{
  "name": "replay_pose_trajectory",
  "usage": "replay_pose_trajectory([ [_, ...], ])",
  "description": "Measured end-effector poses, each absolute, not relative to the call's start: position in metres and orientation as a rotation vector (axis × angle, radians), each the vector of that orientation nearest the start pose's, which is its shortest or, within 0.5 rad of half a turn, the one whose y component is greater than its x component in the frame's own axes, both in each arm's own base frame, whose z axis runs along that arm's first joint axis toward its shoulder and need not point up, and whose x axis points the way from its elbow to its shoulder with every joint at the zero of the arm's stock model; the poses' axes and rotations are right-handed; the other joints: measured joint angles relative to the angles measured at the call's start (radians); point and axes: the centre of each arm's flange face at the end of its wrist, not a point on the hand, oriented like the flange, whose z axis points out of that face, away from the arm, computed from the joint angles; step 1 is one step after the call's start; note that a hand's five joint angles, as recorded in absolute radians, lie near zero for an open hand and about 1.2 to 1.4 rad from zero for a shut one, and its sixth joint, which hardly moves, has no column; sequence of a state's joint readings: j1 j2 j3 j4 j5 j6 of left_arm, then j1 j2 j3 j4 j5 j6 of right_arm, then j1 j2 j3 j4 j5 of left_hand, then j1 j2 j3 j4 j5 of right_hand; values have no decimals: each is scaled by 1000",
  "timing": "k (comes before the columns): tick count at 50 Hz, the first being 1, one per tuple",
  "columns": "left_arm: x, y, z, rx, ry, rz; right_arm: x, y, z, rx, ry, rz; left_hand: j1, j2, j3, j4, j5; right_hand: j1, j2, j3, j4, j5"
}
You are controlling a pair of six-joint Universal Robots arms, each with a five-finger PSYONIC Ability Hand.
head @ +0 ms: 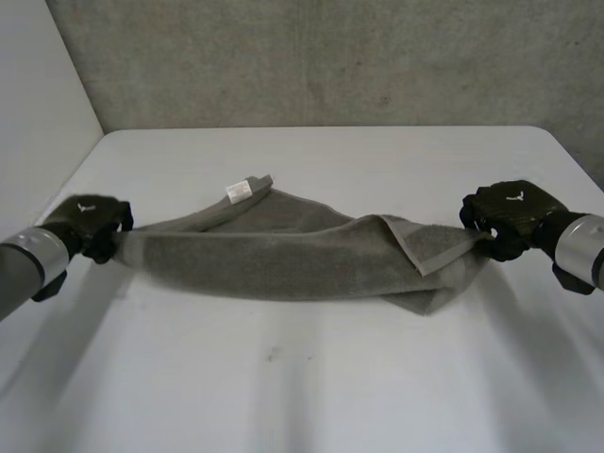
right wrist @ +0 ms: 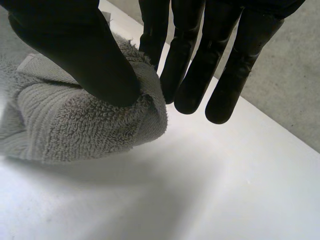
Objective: Fold the towel.
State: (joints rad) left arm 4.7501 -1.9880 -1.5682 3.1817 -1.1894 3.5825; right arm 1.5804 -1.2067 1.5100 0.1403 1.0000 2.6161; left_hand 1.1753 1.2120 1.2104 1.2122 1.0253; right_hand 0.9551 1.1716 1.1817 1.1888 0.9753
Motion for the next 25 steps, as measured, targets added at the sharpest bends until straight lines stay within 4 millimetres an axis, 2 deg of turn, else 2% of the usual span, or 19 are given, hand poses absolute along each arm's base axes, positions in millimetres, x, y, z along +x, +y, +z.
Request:
replay_pose_trajectory([
  [2,-153,-341,195,854,2422,-1867,183,-319,211,-1087,2205,-1632,0,1,2,0,3,0,0,0,0,0],
  [3,-153,-341,195,854,2422,-1867,183,-319,211,-1087,2205,-1632,0,1,2,0,3,0,0,0,0,0],
  [5,-154,-326,225,857,2355,-1924,178,-311,229,-1168,2252,-1566,0,1,3,1,4,0,0,0,0,0],
  [9,-155,-303,252,867,2353,-1919,168,-301,244,-1270,2313,-1449,0,2,4,3,4,0,0,0,0,0],
  [11,-156,-291,259,879,2388,-1880,164,-295,249,-1316,2328,-1393,0,3,4,4,5,0,0,0,0,0],
  [16,-159,-265,260,981,2491,-1709,159,-281,255,-1427,2347,-1248,0,3,4,5,6,0,0,0,0,0],
  [18,-161,-263,256,1026,2501,-1663,159,-279,254,-1440,2348,-1225,0,3,4,5,6,0,0,0,0,0],
  [21,-164,-267,245,1103,2504,-1599,160,-280,248,-1456,2350,-1191,0,3,4,5,7,0,0,0,0,0],
  [25,-172,-285,233,1178,2480,-1575,164,-291,242,-1479,2342,-1194,0,3,4,5,7,0,0,0,0,1],
])
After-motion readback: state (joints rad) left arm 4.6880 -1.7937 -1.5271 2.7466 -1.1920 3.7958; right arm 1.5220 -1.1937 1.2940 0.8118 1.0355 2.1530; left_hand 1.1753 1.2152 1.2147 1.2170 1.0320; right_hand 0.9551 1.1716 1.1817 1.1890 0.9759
